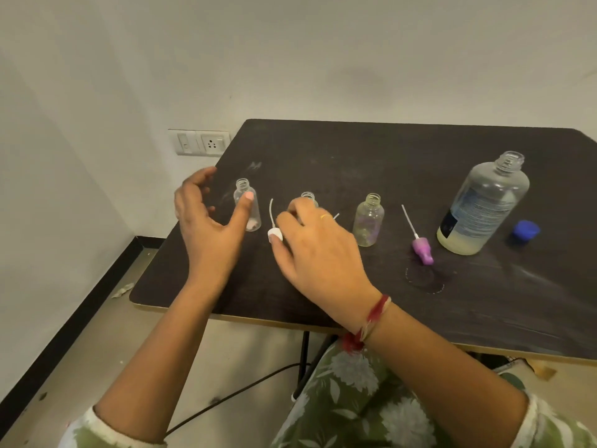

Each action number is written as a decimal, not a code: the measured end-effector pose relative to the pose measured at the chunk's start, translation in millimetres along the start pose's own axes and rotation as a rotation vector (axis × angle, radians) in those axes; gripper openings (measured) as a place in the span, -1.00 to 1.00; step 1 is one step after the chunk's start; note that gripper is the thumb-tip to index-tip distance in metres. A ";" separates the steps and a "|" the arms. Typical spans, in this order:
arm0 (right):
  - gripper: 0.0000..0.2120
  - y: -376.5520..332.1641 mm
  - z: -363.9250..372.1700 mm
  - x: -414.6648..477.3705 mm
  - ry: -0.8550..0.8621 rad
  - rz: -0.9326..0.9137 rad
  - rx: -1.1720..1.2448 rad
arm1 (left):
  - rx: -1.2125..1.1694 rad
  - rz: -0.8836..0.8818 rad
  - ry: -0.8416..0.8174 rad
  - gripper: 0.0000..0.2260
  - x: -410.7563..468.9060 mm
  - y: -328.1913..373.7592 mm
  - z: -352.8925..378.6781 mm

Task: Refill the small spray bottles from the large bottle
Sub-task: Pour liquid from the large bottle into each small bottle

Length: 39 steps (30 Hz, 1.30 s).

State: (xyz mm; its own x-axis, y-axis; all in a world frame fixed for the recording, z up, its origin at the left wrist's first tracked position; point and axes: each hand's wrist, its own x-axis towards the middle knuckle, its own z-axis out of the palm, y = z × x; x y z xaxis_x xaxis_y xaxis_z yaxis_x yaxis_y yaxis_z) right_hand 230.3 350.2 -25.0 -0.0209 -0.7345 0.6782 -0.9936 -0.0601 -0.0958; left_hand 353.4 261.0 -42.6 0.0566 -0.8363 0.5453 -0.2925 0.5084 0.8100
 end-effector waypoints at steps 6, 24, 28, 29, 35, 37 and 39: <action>-0.88 39.9 -43.4 -8.7 0.176 0.084 0.042 | -0.135 0.139 -0.101 -0.67 -16.9 54.5 21.3; 0.04 211.0 -79.1 -72.5 0.153 0.914 0.560 | -0.080 -0.158 -0.495 -0.14 -76.9 72.5 125.2; 0.21 220.5 -57.8 -63.2 0.077 0.891 0.778 | -0.079 -0.215 -0.495 -0.15 -71.7 69.2 132.1; 0.19 222.3 -53.9 -61.3 0.090 0.876 0.814 | -0.078 -0.224 -0.498 -0.16 -71.1 68.2 133.4; 0.05 223.1 -41.7 -52.8 0.182 0.760 0.785 | -0.087 -0.203 -0.514 -0.24 -67.0 57.0 137.2; 0.00 222.4 -41.9 -51.5 0.187 0.731 0.779 | -0.123 -0.219 -0.517 -0.26 -64.2 53.6 139.3; -0.08 221.9 -41.0 -53.6 0.192 0.710 0.780 | -0.173 -0.237 -0.519 -0.29 -63.1 52.6 140.9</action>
State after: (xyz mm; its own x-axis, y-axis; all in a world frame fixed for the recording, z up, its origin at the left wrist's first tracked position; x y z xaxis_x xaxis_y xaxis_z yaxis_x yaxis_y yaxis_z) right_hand 6.4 404.0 -52.7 -0.6508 -0.6567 0.3810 -0.4032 -0.1264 -0.9064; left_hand 200.0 311.6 -64.8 -0.3858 -0.8998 0.2038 -0.1664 0.2852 0.9439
